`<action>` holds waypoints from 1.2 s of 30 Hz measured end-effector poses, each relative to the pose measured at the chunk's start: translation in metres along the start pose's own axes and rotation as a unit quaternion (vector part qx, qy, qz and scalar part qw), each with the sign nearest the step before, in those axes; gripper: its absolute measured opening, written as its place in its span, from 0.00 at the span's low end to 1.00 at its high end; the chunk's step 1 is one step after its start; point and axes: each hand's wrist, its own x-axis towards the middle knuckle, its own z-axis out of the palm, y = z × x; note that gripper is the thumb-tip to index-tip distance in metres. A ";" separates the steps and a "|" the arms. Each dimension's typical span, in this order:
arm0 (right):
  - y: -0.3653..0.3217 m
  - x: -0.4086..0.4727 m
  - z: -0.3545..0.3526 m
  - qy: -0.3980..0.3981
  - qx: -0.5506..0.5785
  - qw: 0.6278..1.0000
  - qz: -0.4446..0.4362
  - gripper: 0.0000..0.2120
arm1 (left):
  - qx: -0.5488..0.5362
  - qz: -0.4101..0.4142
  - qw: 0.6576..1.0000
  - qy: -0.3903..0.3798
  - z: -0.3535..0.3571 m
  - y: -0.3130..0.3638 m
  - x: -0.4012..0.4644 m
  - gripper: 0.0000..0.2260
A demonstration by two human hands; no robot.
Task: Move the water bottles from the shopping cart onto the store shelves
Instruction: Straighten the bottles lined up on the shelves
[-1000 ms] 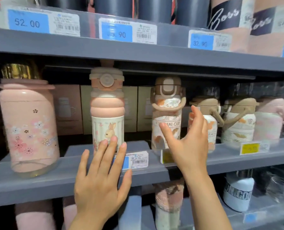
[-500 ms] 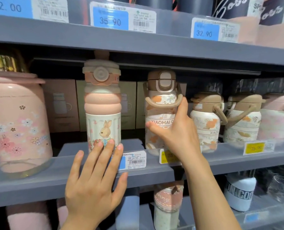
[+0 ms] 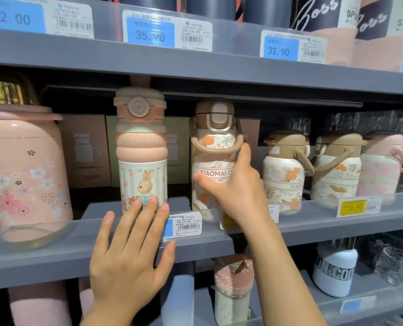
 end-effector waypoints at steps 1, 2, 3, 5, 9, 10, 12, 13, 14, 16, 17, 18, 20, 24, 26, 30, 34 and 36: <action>0.001 0.000 -0.001 -0.007 -0.001 1.000 0.004 0.53 | -0.001 0.002 1.000 0.001 0.000 0.000 0.000 0.23; 0.002 -0.002 -0.001 -0.012 0.002 1.000 0.005 0.55 | -0.002 0.004 1.000 0.002 0.000 0.000 0.000 0.23; 0.004 -0.005 -0.002 -0.010 0.012 1.000 0.004 0.56 | -0.003 0.005 1.000 0.002 0.000 0.000 0.000 0.22; 0.009 -0.017 -0.006 0.030 0.059 0.998 -0.011 0.54 | -0.007 0.005 1.000 0.003 0.000 0.000 -0.001 0.22; 0.036 -0.033 -0.033 0.232 0.075 0.968 -0.066 0.36 | -0.008 0.005 1.000 0.009 0.001 -0.001 -0.001 0.22; 0.048 -0.029 -0.042 0.262 0.070 0.961 -0.058 0.34 | -0.007 0.005 1.000 0.010 0.000 -0.001 0.000 0.22; 0.071 -0.015 -0.058 0.242 0.070 0.968 -0.010 0.37 | -0.012 0.003 1.000 0.008 0.000 0.001 0.001 0.22; 0.079 -0.008 -0.063 0.207 0.042 0.977 0.009 0.40 | -0.014 -0.001 1.000 0.009 0.000 0.002 0.000 0.22; 0.085 -0.004 -0.064 0.166 -0.005 0.986 0.023 0.44 | -0.014 -0.006 1.000 0.011 0.000 0.003 0.000 0.22; 0.091 -0.003 -0.060 0.117 -0.047 0.991 0.037 0.47 | -0.012 -0.015 1.000 0.015 0.001 0.005 -0.001 0.22; 0.092 -0.004 -0.056 0.120 -0.045 0.991 0.040 0.47 | -0.012 -0.017 1.000 0.016 0.002 0.006 -0.001 0.22; 0.091 -0.005 -0.054 0.132 -0.043 0.989 0.040 0.46 | -0.012 -0.018 1.000 0.017 0.002 0.006 -0.001 0.22; 0.086 -0.003 -0.050 0.155 -0.044 0.986 0.049 0.46 | -0.014 -0.017 1.000 0.014 0.002 0.006 -0.001 0.21; 0.068 -0.002 -0.038 0.185 -0.097 0.976 0.065 0.48 | -0.016 -0.013 1.000 0.018 0.001 0.006 -0.001 0.21; 0.061 -0.003 -0.032 0.197 -0.128 0.969 0.074 0.50 | -0.020 -0.012 1.000 0.021 0.001 0.006 -0.001 0.21; 0.054 -0.003 -0.029 0.204 -0.183 0.957 0.097 0.49 | -0.028 -0.013 0.999 0.025 0.001 0.005 -0.003 0.22; 0.052 -0.010 -0.030 0.196 -0.195 0.959 0.069 0.46 | -0.036 -0.024 0.999 0.017 0.000 0.005 -0.002 0.22; 0.056 -0.013 -0.035 0.188 -0.150 0.969 0.057 0.45 | -0.038 -0.025 0.999 0.000 -0.003 0.004 -0.001 0.21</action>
